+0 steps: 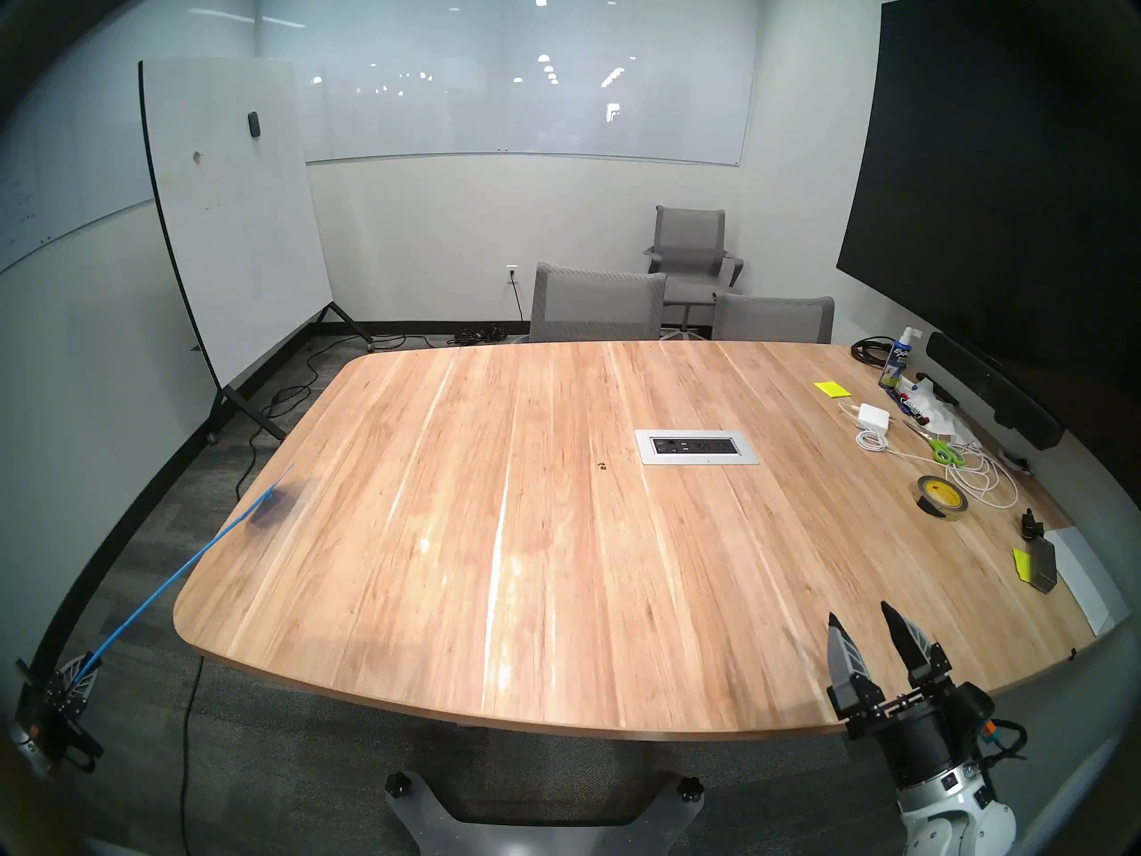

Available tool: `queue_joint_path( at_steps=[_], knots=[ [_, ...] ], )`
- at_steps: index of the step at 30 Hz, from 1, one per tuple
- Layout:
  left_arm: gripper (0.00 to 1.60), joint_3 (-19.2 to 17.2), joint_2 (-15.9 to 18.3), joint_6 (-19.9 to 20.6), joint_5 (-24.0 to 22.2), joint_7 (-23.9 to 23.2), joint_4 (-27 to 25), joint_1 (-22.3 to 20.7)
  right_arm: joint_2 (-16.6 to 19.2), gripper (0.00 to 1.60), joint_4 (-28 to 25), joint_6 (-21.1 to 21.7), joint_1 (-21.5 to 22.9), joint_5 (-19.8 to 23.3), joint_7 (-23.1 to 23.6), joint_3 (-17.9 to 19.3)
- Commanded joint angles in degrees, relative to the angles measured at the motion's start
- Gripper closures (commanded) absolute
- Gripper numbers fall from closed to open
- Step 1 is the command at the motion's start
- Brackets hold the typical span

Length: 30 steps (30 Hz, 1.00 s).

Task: Swat a bug on table

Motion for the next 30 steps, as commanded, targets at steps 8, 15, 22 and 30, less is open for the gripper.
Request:
queue_joint_path(
  at_steps=[8, 15, 22, 30],
  knots=[
    [1.60, 3.84, 6.61, 0.25, 5.14, 4.91, 7.49, -11.76, 0.02, 0.00, -1.09, 0.03, 0.07, -0.02, 0.10, -0.04],
    [1.60, 4.85, 7.89, -0.98, 8.18, 6.90, 11.54, -16.14, -0.02, 0.00, -1.12, 0.08, 0.07, -0.05, 0.10, -0.02],
    [1.60, 5.20, 8.15, -2.65, 7.55, 7.38, 14.08, -18.41, -0.07, 0.00, -1.19, 0.14, 0.06, -0.09, 0.09, 0.00],
    [1.60, 6.82, 9.55, -2.96, 1.19, 3.27, 15.33, -17.60, -0.12, 0.00, -1.24, 0.21, 0.06, -0.14, 0.08, 0.03]
  ],
)
